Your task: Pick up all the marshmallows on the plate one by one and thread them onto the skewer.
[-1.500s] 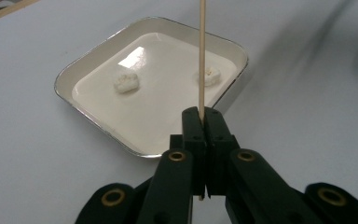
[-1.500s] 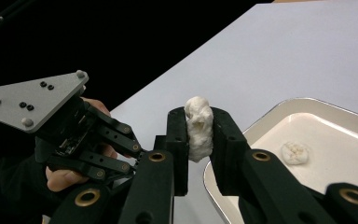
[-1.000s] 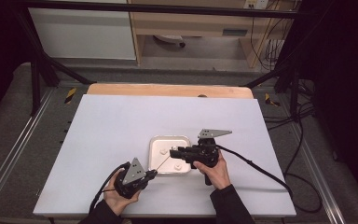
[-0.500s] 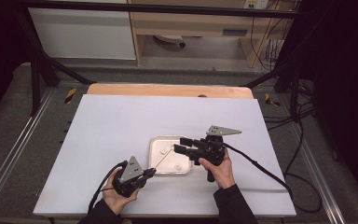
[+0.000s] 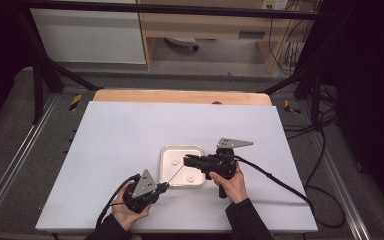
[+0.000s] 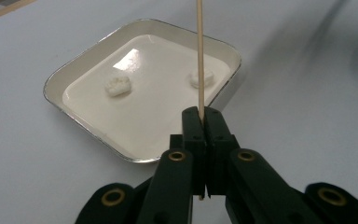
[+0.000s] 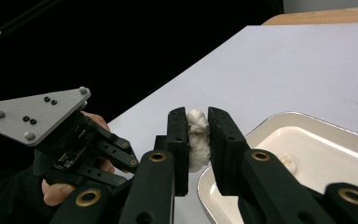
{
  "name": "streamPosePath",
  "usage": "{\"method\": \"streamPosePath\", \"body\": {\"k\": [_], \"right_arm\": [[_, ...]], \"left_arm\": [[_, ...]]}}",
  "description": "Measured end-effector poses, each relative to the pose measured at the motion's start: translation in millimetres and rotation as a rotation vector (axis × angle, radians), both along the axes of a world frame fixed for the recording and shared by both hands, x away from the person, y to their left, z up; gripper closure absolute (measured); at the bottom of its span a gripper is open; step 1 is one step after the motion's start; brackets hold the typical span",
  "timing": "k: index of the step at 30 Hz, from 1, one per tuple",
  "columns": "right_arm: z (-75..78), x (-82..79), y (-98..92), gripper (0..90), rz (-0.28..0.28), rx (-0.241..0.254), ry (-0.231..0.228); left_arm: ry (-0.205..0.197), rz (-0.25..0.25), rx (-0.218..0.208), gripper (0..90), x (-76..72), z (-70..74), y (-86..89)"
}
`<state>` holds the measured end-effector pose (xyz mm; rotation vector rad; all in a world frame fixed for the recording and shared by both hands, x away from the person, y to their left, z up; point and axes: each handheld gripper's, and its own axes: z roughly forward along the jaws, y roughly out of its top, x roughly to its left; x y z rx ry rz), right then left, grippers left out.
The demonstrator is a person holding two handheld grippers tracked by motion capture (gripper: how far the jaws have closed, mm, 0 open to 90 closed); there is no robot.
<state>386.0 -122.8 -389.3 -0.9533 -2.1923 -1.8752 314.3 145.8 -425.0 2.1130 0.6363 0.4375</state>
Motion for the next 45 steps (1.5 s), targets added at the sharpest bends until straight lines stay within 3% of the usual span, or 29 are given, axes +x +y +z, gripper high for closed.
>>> {"method": "streamPosePath", "body": {"k": [21, 34, 35, 36, 37, 38, 40, 45], "right_arm": [[-4.0, -8.0, 4.0, 80.7, -0.005, 0.023, -0.02], [-10.1, -10.7, 2.8, 80.8, -0.006, 0.023, 0.001], [-10.7, -10.8, 3.3, 80.6, -0.003, 0.02, 0.005], [-14.4, -10.7, 7.6, 80.3, 0.047, -0.011, 0.04], [-20.9, -13.0, 14.5, 80.1, 0.071, -0.028, 0.055], [-24.9, -15.2, 20.5, 80.0, 0.086, -0.033, 0.058], [-19.4, -15.4, 25.3, 79.5, 0.086, -0.076, 0.031], [-20.1, -16.2, 29.2, 78.5, 0.077, -0.065, 0.039]], "left_arm": [[0.011, 0.004, -0.009, 89.2, -0.8, 0.5, -4.5], [0.015, -0.004, -0.021, 89.2, -1.4, 0.9, -8.5], [0.011, -0.015, -0.062, 89.2, -1.4, 4.1, -8.8], [-0.003, -0.014, -0.06, 89.1, -1.9, 9.6, -11.6], [-0.034, -0.004, -0.036, 89.1, -3.1, 13.4, -15.6], [-0.034, 0.011, -0.019, 89.1, -2.9, 14.5, -18.3], [-0.016, 0.016, -0.061, 89.1, -0.6, 13.7, -15.9], [-0.018, 0.027, -0.068, 89.0, 0.5, 13.5, -16.9]]}}
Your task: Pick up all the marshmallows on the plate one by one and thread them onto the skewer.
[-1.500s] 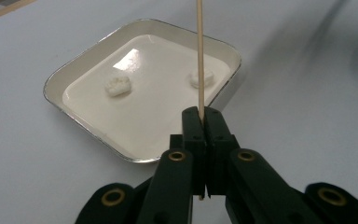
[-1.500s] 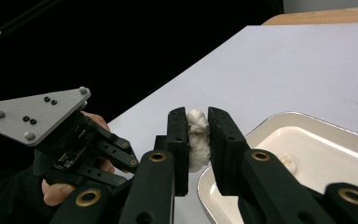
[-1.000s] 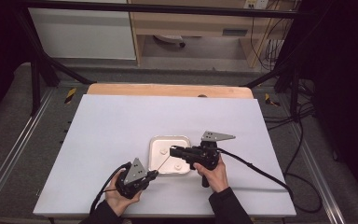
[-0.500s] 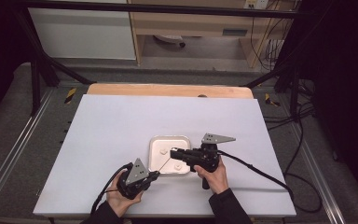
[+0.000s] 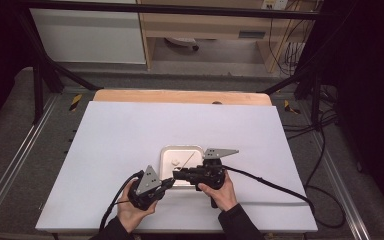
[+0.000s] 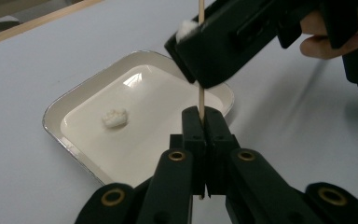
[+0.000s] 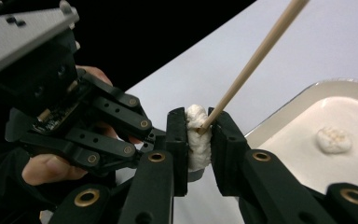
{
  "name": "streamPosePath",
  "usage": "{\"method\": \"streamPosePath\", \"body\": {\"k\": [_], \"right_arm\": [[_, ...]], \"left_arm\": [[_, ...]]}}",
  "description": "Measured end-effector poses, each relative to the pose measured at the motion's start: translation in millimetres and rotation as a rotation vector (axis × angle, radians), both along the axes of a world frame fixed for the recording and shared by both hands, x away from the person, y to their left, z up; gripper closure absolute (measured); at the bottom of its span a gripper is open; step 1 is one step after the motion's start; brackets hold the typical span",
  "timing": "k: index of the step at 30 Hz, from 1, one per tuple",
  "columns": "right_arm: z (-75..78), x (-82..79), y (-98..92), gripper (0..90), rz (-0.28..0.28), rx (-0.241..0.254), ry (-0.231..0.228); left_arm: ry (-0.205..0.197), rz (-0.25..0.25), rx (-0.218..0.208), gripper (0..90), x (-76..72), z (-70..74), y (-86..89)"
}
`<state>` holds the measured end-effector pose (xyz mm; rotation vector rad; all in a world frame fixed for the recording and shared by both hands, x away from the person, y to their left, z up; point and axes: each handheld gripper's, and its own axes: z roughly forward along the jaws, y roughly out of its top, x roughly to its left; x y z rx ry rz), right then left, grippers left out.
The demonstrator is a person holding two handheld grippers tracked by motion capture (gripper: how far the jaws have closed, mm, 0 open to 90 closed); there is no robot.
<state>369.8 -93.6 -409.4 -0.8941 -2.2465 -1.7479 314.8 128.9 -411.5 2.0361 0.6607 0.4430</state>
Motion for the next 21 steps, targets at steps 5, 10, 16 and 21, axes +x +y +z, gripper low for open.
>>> {"method": "streamPosePath", "body": {"k": [5, 10, 16, 21], "right_arm": [[-2.0, -0.8, 0.7, 70.4, -0.008, -0.017, 0.001], [7.6, -1.6, -6.7, 41.6, -0.074, -0.039, -0.053], [8.4, 3.0, -17.3, 21.8, -0.159, -0.151, -0.126], [4.8, 9.5, -20.9, 12.5, -0.177, -0.302, -0.174]], "left_arm": [[0.009, 0.005, -0.009, 88.9, 1.1, -2.4, 1.9], [0.034, 0.021, -0.027, 88.8, 3.4, -5.2, 11.6], [0.065, 0.042, -0.034, 88.8, 7.0, -6.3, 24.2], [0.079, 0.055, -0.02, 88.7, 8.7, -8.1, 29.0]]}}
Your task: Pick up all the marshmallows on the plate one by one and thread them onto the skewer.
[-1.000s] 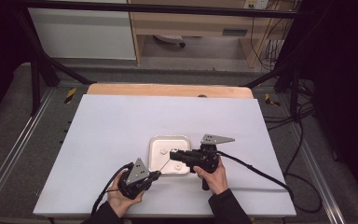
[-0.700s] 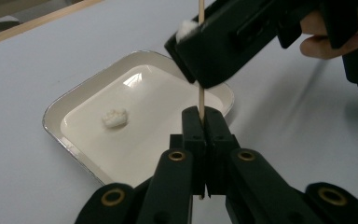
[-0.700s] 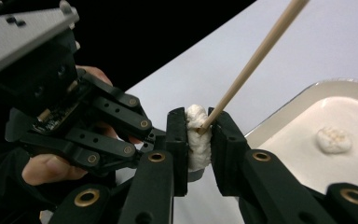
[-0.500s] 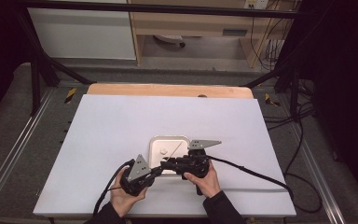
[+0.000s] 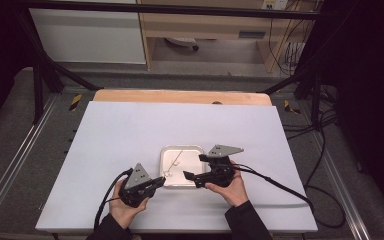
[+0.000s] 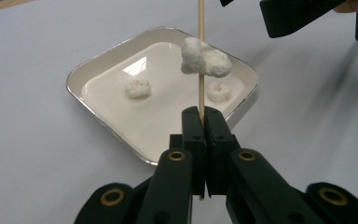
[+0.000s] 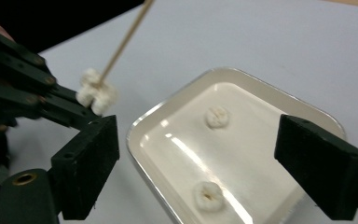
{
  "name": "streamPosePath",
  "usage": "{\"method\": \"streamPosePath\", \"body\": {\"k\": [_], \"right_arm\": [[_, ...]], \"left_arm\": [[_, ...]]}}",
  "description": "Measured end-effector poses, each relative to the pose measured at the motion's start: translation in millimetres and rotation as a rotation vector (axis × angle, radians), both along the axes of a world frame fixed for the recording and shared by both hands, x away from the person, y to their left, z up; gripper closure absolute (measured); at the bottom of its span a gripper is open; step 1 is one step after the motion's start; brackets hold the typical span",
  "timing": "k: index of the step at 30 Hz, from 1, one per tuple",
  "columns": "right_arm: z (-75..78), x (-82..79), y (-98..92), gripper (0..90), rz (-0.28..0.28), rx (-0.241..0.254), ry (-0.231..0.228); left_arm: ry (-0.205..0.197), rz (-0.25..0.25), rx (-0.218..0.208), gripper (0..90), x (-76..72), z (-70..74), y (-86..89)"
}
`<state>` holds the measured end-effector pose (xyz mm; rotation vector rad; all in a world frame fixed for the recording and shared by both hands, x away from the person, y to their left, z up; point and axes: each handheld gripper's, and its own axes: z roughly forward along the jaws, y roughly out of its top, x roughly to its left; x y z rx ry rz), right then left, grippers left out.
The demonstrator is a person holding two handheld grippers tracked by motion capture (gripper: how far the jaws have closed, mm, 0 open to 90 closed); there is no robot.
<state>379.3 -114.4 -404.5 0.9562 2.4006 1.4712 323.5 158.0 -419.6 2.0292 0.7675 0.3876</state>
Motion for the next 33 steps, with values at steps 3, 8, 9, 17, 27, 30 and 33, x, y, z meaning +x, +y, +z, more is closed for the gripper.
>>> {"method": "streamPosePath", "body": {"k": [3, 8, 9, 17, 27, 30, 33], "right_arm": [[-3.7, 4.9, 0.3, 9.9, -0.006, -0.048, 0.011], [-14.4, 9.5, 4.5, 10.9, -0.01, -0.111, 0.008], [-16.8, 10.0, 5.4, 11.7, -0.013, -0.119, 0.006], [-31.1, 12.0, 9.4, 20.8, 0.001, -0.206, 0.006], [-42.9, 11.3, 14.4, 44.6, 0.037, -0.241, 0.012], [-43.5, 10.8, 14.9, 50.2, 0.05, -0.237, 0.016], [-45.3, 10.4, 15.4, 53.9, 0.065, -0.25, 0.013]], "left_arm": [[0.008, 0.001, 0.007, 88.7, 0.8, -0.6, 1.2], [0.028, 0.002, 0.009, 88.6, 1.6, -3.5, 3.7], [0.033, 0.003, 0.004, 88.5, 1.7, -4.0, 4.5], [0.047, 0.007, -0.004, 88.5, 2.6, -5.6, 8.5], [0.057, 0.003, 0.0, 88.4, 2.6, -8.3, 7.2], [0.058, 0.003, 0.0, 88.4, 2.6, -8.6, 7.3], [0.059, 0.003, 0.0, 88.3, 2.5, -9.0, 7.1]]}}
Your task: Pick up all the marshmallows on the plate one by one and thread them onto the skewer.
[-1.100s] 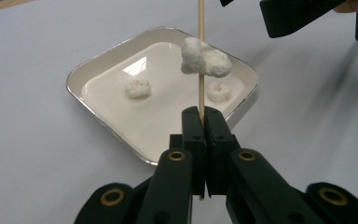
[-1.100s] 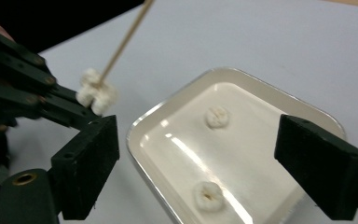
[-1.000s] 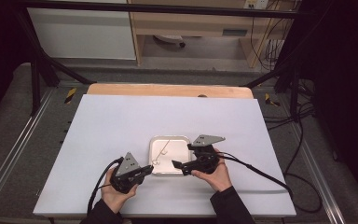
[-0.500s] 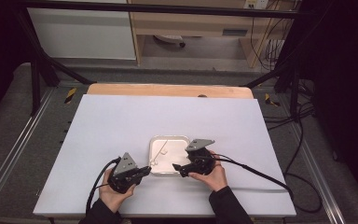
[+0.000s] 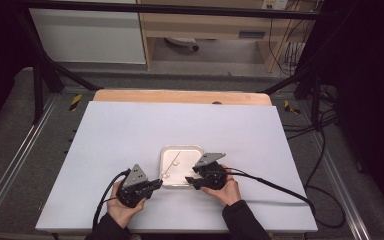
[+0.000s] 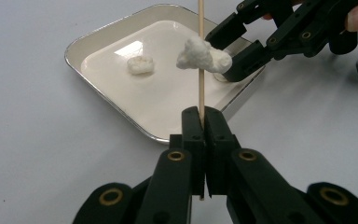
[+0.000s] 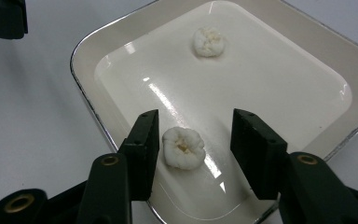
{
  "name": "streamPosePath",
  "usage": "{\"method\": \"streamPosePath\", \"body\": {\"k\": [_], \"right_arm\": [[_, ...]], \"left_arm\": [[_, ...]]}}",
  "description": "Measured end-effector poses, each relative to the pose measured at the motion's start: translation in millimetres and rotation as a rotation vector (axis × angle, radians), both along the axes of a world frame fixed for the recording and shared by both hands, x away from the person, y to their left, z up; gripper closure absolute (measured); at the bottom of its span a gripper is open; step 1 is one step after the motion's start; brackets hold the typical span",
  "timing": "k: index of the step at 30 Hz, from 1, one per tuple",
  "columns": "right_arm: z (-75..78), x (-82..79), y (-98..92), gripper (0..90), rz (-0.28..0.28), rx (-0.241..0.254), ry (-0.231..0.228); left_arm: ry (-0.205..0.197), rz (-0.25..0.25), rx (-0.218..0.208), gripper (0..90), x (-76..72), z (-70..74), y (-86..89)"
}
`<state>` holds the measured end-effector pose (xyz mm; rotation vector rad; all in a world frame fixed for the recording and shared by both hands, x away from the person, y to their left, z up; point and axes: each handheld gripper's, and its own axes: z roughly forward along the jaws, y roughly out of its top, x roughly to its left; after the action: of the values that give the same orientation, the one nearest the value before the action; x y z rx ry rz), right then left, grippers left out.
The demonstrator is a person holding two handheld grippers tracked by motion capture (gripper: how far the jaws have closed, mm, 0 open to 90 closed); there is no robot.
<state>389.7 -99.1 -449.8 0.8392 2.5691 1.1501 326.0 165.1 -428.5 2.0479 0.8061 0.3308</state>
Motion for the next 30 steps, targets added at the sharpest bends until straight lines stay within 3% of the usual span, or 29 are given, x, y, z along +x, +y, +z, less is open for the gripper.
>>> {"method": "streamPosePath", "body": {"k": [9, 17, 20, 30], "right_arm": [[-1.6, -1.6, 0.4, 67.7, 0.02, -0.011, -0.01], [0.5, -0.7, -0.8, 71.4, 0.017, 0.005, 0.011], [5.5, -1.2, -2.6, 71.9, 0.015, 0.027, 0.008], [34.3, -2.6, -21.6, 72.7, -0.005, 0.171, 0.005]], "left_arm": [[-0.002, 0.001, -0.004, 88.3, -0.5, -0.4, -0.4], [-0.002, -0.002, -0.009, 88.3, -0.8, -0.7, -0.5], [-0.004, -0.001, -0.012, 88.3, -1.1, -0.5, -0.5], [-0.007, -0.003, -0.014, 88.3, -1.8, -0.5, -1.8]]}}
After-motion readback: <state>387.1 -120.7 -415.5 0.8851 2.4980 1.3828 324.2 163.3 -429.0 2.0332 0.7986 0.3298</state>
